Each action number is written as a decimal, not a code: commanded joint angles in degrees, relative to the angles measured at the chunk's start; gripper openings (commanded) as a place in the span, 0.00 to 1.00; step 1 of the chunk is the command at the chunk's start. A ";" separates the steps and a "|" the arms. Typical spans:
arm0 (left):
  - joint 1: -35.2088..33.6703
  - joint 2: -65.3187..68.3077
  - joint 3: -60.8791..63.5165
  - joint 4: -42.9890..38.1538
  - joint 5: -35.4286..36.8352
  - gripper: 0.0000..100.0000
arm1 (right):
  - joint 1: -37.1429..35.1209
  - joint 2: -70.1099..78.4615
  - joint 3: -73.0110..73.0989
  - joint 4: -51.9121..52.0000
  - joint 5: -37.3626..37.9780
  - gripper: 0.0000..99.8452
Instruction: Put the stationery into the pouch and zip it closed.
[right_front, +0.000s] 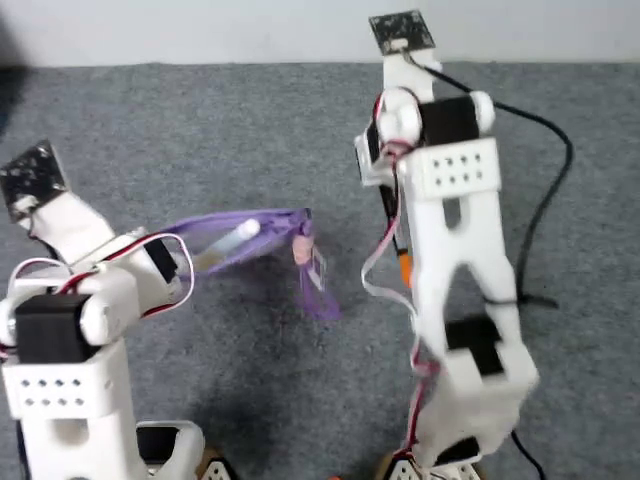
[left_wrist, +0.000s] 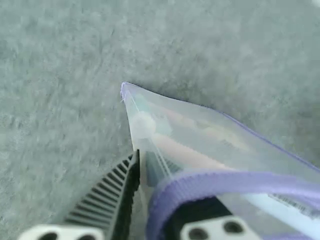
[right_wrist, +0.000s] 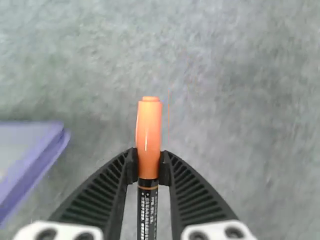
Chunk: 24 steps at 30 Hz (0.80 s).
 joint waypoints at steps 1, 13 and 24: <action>0.53 -1.05 -8.31 0.79 0.53 0.01 | -3.65 -17.10 10.37 2.33 -4.13 0.01; 0.53 -1.05 -6.29 0.70 0.53 0.01 | -23.96 -47.34 20.04 -3.30 -16.00 0.01; 0.88 -0.70 -1.19 0.70 3.08 0.01 | -28.62 -55.34 24.35 -27.82 -16.26 0.01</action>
